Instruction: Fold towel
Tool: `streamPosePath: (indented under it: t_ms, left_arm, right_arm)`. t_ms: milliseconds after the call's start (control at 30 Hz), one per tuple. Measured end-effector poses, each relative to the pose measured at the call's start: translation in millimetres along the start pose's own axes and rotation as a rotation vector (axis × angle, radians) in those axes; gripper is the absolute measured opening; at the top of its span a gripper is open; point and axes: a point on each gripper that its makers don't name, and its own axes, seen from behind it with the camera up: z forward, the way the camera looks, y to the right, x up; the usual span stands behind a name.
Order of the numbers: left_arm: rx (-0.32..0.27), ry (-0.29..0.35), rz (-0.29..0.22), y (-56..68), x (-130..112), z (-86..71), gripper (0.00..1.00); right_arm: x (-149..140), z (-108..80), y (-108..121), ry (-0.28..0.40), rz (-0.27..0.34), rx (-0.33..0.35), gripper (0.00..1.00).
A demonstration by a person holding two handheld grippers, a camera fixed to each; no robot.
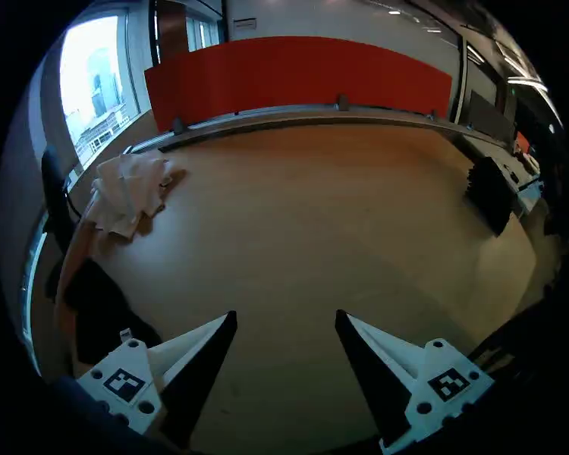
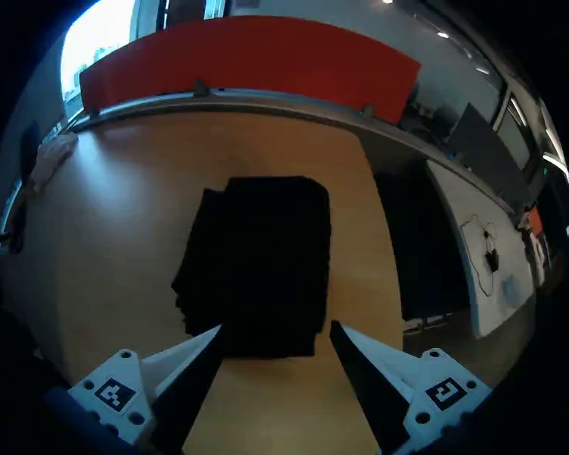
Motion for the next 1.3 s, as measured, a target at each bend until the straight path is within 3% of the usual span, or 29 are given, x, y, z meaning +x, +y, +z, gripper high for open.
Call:
streamPosePath:
  t_ms: [900, 1300]
  left_arm:
    - [0.010, 0.111, 0.014, -15.1, 42, 2.9, 0.96]
    - [0.038, 0.225, -0.011, -30.5, 78, 1.5, 0.96]
  right_arm:
    - [69, -43.7, -144, 0.239, 0.044, 0.121, 1.00]
    - [127, -78.1, -185, 0.466, 0.130, 0.139, 1.00]
